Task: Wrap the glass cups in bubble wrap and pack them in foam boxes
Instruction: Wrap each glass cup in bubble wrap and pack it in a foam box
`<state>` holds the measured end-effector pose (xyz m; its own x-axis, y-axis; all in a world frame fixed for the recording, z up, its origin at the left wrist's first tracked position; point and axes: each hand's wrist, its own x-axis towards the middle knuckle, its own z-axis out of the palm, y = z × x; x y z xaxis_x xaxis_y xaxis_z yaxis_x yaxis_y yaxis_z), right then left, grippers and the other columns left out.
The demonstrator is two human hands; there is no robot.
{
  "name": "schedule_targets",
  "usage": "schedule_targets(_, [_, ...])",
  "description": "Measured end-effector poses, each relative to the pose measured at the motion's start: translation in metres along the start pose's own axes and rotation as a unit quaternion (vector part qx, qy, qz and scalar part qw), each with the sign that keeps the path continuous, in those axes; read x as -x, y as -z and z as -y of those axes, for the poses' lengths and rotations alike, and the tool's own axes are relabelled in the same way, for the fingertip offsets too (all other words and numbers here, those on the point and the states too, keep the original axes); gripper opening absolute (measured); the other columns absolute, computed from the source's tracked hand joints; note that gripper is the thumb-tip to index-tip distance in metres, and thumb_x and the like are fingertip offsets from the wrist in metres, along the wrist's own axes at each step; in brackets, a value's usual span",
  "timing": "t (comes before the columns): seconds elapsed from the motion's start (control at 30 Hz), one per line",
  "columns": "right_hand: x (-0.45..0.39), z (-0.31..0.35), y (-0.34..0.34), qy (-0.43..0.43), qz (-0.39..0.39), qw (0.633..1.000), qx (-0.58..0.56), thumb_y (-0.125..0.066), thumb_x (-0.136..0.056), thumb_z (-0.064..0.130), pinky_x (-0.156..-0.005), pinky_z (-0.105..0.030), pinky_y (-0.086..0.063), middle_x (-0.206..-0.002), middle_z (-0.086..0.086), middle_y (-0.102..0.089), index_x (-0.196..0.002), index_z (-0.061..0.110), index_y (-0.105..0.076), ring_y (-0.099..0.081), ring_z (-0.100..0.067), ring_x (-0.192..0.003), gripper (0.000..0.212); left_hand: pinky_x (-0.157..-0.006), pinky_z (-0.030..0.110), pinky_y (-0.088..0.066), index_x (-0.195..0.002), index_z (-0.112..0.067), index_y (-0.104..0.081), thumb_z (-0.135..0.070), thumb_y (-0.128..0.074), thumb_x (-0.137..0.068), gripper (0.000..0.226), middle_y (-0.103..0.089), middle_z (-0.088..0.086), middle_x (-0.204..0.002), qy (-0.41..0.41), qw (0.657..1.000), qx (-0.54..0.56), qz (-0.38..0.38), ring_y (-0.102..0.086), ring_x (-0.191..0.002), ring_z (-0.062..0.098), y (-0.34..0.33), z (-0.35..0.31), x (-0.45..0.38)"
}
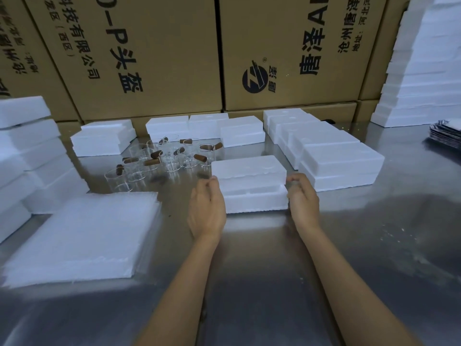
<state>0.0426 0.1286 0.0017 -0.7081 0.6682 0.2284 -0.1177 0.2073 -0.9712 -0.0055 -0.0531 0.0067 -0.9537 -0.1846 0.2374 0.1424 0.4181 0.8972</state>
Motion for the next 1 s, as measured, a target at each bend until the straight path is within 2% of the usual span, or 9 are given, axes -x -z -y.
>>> schedule_targets(0.13, [0.000,0.001,0.000,-0.016,-0.003,1.000,-0.026,-0.044,-0.078,0.021,-0.064,-0.031,-0.038,-0.069,0.014,-0.056,-0.079,0.028,-0.062,-0.051,-0.014,-0.069,0.019,-0.085,0.037,-0.032,-0.096,-0.028,-0.056,-0.063,-0.025,-0.096,0.047,-0.052,-0.008,-0.104,-0.009,1.000,-0.003,-0.009,-0.044,-0.105,0.014,-0.002,0.001,-0.010])
schedule_targets(0.27, [-0.005,0.003,-0.005,-0.009,-0.014,0.999,-0.047,-0.042,-0.079,0.027,-0.073,-0.024,-0.040,-0.087,0.022,-0.063,-0.079,0.034,-0.068,-0.057,0.000,-0.087,0.027,-0.093,0.034,-0.033,-0.096,-0.031,-0.058,-0.057,-0.035,-0.096,0.035,-0.055,-0.011,-0.108,-0.047,0.997,0.053,-0.025,-0.042,-0.114,0.013,-0.003,0.000,-0.022])
schedule_targets(0.33, [-0.012,0.004,-0.007,-0.037,-0.014,0.997,-0.061,-0.043,-0.082,0.031,-0.077,-0.023,-0.039,-0.095,0.019,-0.062,-0.082,0.036,-0.071,-0.057,-0.006,-0.099,0.028,-0.102,0.032,-0.028,-0.102,-0.036,-0.059,-0.048,-0.036,-0.098,0.026,-0.057,-0.011,-0.120,-0.061,0.995,0.076,-0.007,-0.038,-0.125,0.014,-0.005,-0.002,-0.031])
schedule_targets(0.4, [-0.021,0.003,-0.009,-0.077,-0.008,0.995,-0.057,-0.044,-0.088,0.036,-0.082,-0.026,-0.038,-0.102,0.014,-0.060,-0.089,0.037,-0.074,-0.055,-0.013,-0.108,0.030,-0.114,0.040,-0.021,-0.112,-0.041,-0.057,-0.048,-0.032,-0.097,0.030,-0.053,-0.010,-0.138,-0.043,0.996,0.075,0.015,-0.032,-0.137,0.014,-0.006,-0.004,-0.039])
schedule_targets(0.5, [-0.027,0.003,-0.014,-0.078,0.013,0.997,0.025,-0.026,-0.086,0.045,-0.100,-0.038,-0.040,-0.116,0.012,-0.062,-0.105,0.043,-0.075,-0.052,-0.017,-0.118,0.052,-0.119,0.047,-0.006,-0.136,-0.038,-0.053,-0.055,-0.025,-0.092,0.055,-0.039,-0.011,-0.156,-0.006,0.998,0.047,0.050,-0.017,-0.148,0.011,-0.004,0.001,-0.050])
schedule_targets(0.57, [-0.028,0.004,-0.019,-0.068,0.010,0.994,0.086,-0.011,-0.075,0.054,-0.103,-0.042,-0.039,-0.122,0.005,-0.064,-0.107,0.042,-0.074,-0.049,-0.021,-0.117,0.072,-0.120,0.048,-0.002,-0.147,-0.037,-0.045,-0.057,-0.019,-0.094,0.062,-0.034,-0.011,-0.160,0.011,0.996,0.007,0.087,-0.010,-0.152,0.013,0.000,0.008,-0.057])
schedule_targets(0.67, [-0.031,0.005,-0.025,-0.065,0.007,0.986,0.151,-0.004,-0.074,0.054,-0.094,-0.037,-0.033,-0.119,0.002,-0.067,-0.100,0.039,-0.073,-0.048,-0.021,-0.108,0.075,-0.120,0.049,-0.003,-0.150,-0.032,-0.043,-0.050,-0.016,-0.103,0.056,-0.031,-0.008,-0.162,0.020,0.989,-0.053,0.134,-0.012,-0.152,0.017,0.004,0.013,-0.062])
schedule_targets(0.87, [-0.032,0.001,-0.024,-0.082,0.023,0.988,0.131,-0.014,-0.078,0.058,-0.111,-0.043,-0.034,-0.111,0.012,-0.071,-0.093,0.035,-0.073,-0.056,-0.014,-0.109,0.064,-0.118,0.043,-0.007,-0.147,-0.037,-0.045,-0.043,-0.027,-0.105,0.046,-0.039,-0.013,-0.157,-0.012,0.992,-0.025,0.126,-0.020,-0.147,0.011,0.005,0.013,-0.056])
schedule_targets(1.0, [-0.033,-0.006,-0.025,-0.066,0.036,0.985,0.157,-0.018,-0.085,0.057,-0.106,-0.041,-0.036,-0.076,0.021,-0.065,-0.089,0.029,-0.070,-0.057,-0.007,-0.089,0.060,-0.111,0.032,-0.008,-0.139,-0.039,-0.054,-0.039,-0.029,-0.106,0.041,-0.043,-0.015,-0.152,-0.014,0.989,-0.011,0.145,-0.023,-0.142,0.006,0.008,0.012,-0.052])
